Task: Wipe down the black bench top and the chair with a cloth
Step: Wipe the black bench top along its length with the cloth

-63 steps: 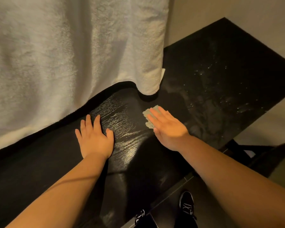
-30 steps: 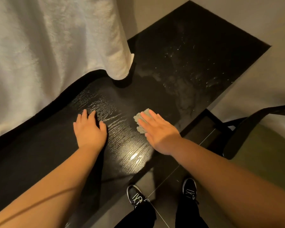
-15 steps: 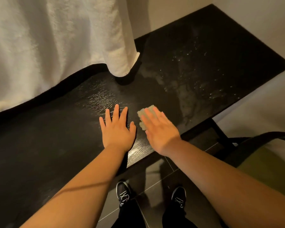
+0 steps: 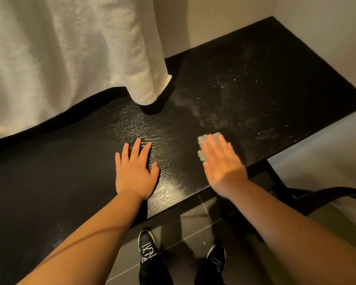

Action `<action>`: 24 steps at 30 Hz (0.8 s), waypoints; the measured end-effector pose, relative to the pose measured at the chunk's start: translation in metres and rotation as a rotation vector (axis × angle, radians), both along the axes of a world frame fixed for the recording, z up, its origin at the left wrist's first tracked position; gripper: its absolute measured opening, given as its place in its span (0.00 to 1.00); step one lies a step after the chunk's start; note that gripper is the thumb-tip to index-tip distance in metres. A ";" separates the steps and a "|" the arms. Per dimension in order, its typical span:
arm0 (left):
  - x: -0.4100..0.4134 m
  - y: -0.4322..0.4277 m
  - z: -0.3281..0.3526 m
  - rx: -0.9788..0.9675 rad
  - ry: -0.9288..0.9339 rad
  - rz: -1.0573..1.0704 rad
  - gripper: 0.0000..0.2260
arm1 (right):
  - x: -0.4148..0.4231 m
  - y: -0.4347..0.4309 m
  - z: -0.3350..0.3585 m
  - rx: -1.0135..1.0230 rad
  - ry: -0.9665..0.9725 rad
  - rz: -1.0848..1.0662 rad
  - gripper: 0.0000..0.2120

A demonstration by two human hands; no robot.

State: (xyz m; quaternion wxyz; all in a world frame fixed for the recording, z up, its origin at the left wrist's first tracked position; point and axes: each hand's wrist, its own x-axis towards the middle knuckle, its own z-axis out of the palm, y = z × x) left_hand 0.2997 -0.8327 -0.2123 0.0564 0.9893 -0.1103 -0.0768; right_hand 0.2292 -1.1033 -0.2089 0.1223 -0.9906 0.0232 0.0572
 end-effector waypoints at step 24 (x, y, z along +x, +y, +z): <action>-0.001 0.001 0.002 -0.051 -0.017 0.019 0.30 | 0.027 -0.092 -0.004 -0.064 0.048 0.157 0.31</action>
